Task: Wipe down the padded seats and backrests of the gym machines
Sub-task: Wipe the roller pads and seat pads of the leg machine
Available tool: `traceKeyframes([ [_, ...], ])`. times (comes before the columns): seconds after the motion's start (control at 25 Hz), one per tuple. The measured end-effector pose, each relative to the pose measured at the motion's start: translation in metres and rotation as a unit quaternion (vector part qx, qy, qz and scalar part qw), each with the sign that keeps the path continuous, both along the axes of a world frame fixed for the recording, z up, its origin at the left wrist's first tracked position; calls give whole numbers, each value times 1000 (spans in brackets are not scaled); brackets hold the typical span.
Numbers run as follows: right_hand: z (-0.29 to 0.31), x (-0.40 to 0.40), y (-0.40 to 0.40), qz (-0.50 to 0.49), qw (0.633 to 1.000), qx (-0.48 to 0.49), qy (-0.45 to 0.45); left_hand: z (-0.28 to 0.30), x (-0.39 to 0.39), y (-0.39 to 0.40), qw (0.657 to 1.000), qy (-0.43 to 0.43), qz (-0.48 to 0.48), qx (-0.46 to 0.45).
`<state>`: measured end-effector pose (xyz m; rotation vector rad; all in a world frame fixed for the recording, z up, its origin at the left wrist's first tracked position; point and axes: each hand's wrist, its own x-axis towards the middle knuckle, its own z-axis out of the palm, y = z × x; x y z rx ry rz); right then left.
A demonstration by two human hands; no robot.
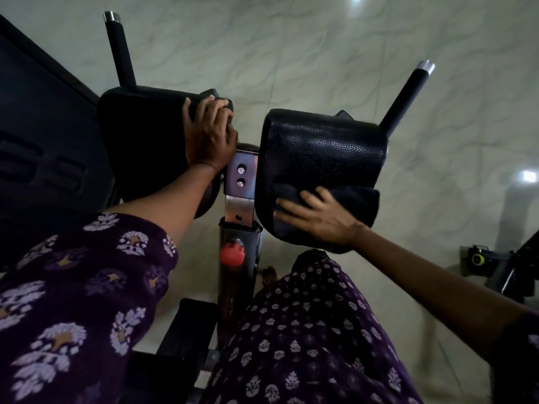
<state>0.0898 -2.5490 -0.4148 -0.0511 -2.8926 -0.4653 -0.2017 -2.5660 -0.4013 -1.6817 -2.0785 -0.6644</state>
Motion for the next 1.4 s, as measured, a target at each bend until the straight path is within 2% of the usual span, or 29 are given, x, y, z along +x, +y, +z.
traceKeyframes([
  [0.12,28,4,35,-156,986,-5,67,0,2,1,1000,7,12,-5],
  [0.2,27,1,27,-264,959,-21,105,-1,2,2,1000,15,21,-9],
  [0.24,20,-1,14,-287,951,-29,113,-1,1,1,1000,16,23,-11],
  [0.28,10,0,1,-269,957,-29,107,-1,1,1,999,16,24,-13],
  [0.36,-11,15,-18,-119,992,-13,33,-1,2,0,999,17,26,-16],
  [0.44,-17,37,-8,9,999,11,-31,0,2,1,999,19,26,-18],
  [0.52,-4,47,13,-19,1000,18,3,2,3,1,999,17,26,-21],
  [0.64,22,48,45,-169,982,8,81,4,3,2,1000,3,22,-22],
  [0.8,26,34,32,-352,917,-90,164,6,0,5,998,-32,14,-46],
  [0.88,5,33,-1,-341,924,-94,145,12,2,6,995,-61,34,-71],
  [0.96,-16,47,-25,-251,960,-84,92,20,11,8,987,-115,69,-84],
  [1.04,-22,62,-24,-180,979,-79,58,30,28,10,977,-185,90,-57],
  [1.08,-18,66,-15,-182,979,-73,63,34,40,12,975,-205,85,-32],
  [1.16,-1,63,9,-244,960,-81,111,39,67,18,980,-194,39,6],
  [1.24,17,54,29,-323,923,-132,163,39,95,25,985,-167,-33,15],
  [1.4,19,41,22,-422,808,-283,298,31,144,38,981,-155,-110,-27],
])
